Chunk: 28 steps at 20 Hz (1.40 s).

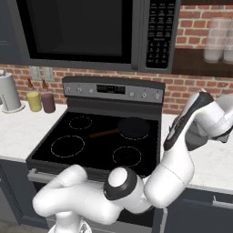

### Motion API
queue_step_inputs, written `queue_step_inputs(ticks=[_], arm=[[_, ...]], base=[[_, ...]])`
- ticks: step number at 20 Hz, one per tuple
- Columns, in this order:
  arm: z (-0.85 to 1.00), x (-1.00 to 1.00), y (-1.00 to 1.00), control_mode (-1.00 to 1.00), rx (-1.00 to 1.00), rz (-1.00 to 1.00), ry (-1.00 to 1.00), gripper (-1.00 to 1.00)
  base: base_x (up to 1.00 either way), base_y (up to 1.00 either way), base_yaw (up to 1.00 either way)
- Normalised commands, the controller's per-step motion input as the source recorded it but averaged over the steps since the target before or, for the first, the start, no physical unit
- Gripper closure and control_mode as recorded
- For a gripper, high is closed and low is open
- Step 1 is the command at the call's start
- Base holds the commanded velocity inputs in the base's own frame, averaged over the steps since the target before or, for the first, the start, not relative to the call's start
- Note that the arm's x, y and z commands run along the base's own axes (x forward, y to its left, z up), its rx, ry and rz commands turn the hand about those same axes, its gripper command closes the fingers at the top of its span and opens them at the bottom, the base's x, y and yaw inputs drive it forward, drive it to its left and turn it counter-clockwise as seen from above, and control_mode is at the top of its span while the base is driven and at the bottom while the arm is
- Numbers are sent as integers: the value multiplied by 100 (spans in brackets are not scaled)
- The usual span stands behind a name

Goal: Pick the kettle from the counter and place it on a stove burner. Then turn the burner on.

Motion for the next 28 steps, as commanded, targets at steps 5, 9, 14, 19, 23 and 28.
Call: queue_step_inputs(ticks=[5, 9, 14, 19, 23, 28], arm=[[23, -29, 100, -100, -8, 0, -7, 100], [24, -21, 100, -100, -12, 0, -5, 100], [36, -6, 100, -100, -13, 0, -2, 100], [49, 0, 100, -100, -15, 0, 0, 100], [54, 0, 100, -100, -15, 0, 0, 100], [27, 0, 100, -100, -12, 0, 2, 100]], base=[[0, 0, 0], [0, 0, 0], [0, 0, 0], [0, 0, 0], [0, 0, 0], [0, 0, 0]])
